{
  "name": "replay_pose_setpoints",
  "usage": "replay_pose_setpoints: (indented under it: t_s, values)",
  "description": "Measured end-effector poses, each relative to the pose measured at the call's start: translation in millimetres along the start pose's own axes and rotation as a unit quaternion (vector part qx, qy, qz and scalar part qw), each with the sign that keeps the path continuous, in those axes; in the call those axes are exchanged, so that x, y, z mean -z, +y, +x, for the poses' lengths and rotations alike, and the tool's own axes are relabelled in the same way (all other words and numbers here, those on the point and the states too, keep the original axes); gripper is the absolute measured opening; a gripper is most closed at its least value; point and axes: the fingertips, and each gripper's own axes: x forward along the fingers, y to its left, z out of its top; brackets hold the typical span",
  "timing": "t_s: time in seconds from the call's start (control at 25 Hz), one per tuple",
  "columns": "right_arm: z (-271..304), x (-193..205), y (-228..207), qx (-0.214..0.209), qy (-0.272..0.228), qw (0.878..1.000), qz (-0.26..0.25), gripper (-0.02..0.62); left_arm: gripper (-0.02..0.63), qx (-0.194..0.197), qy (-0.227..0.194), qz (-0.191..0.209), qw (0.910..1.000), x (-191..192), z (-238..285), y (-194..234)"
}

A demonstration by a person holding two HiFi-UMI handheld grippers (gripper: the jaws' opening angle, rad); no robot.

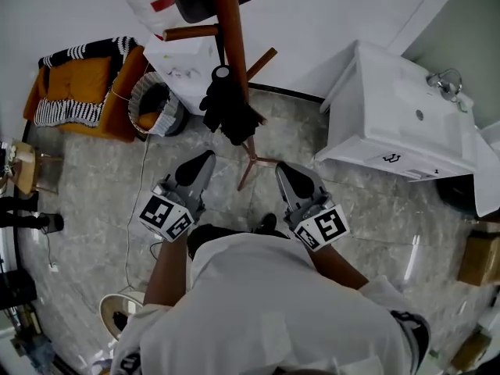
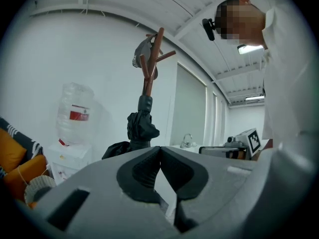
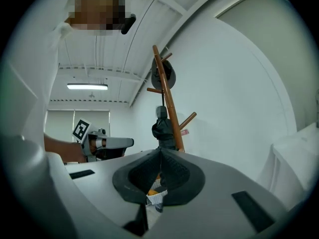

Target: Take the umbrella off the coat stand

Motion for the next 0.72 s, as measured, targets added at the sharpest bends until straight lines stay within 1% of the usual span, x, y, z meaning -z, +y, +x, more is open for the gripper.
replay_pose_setpoints:
  t_s: [0.12,0.16,0.2,0.24,0.4,0.6,0.72]
  values:
    - [-1,-3,-12,-0.019,0.001,1.000,-0.001,0.015,0.018,-0.009,-0.004,0.016,0.9998,-5,9,2]
    - [-1,-3,-15,-0.023,0.001,1.000,0.000,0.015,0.053,-0.011,-0.003,0.020,0.9997,-6,11,3]
    - [-2,-2,-17,-0.026,0.002,1.000,0.001,0.015,0.139,-0.015,-0.002,0.022,0.9997,-8,12,6]
    - [-3,-1,-19,-0.028,0.004,1.000,0.002,0.015,0.179,-0.018,-0.001,0.022,0.9996,-9,13,8]
    - [-5,6,-34,-0.019,0.012,1.000,0.009,0.015,0.207,-0.023,-0.001,0.012,0.9997,-11,26,21]
    - [0,8,-48,-0.001,0.025,1.000,0.001,0.015,0.263,-0.004,-0.005,0.010,0.9999,-10,48,42]
    - [2,4,-49,0.010,0.024,1.000,0.011,0.015,0.280,0.012,0.003,0.008,0.9999,-11,60,49]
